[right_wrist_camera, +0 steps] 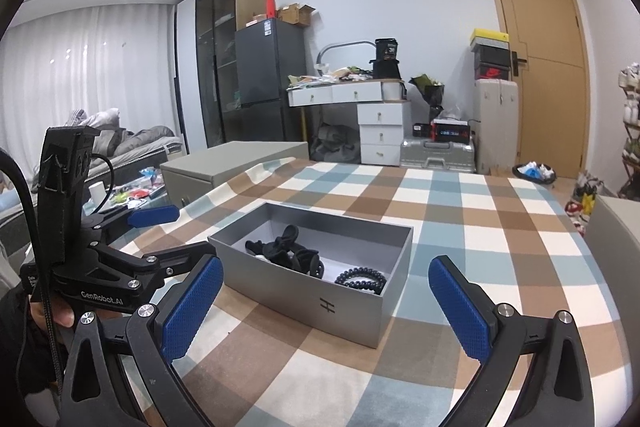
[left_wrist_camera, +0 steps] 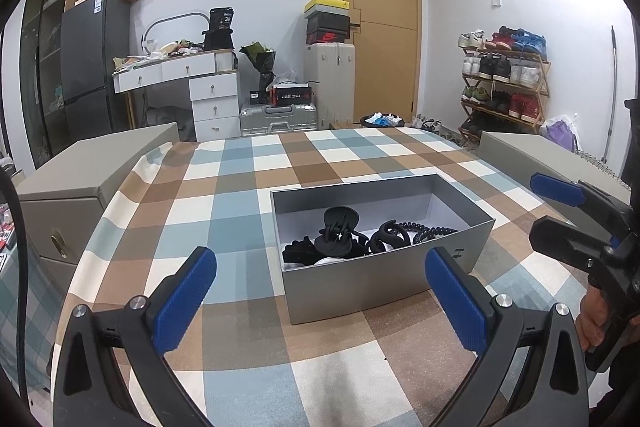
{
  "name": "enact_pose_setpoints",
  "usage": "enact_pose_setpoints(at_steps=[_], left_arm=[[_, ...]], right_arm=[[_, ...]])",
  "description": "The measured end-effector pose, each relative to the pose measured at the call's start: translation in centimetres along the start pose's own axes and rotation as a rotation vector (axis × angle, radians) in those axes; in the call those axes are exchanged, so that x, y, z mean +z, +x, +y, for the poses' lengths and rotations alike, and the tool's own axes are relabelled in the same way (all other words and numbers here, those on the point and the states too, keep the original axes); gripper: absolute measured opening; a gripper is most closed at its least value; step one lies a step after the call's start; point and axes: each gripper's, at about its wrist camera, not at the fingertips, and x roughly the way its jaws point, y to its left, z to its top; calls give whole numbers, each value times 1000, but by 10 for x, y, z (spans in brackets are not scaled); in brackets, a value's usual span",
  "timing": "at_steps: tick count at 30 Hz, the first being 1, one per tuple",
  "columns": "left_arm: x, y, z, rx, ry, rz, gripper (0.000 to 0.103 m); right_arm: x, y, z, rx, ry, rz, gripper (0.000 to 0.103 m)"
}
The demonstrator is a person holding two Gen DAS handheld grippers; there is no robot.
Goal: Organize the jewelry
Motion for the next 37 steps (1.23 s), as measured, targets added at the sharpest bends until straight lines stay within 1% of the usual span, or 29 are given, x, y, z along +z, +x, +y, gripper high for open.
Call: enact_pose_setpoints(at_steps=[37], left_arm=[[0,-2,1,6,-4,-1,102]], right_arm=[[0,2,2,5,-7,3,103]])
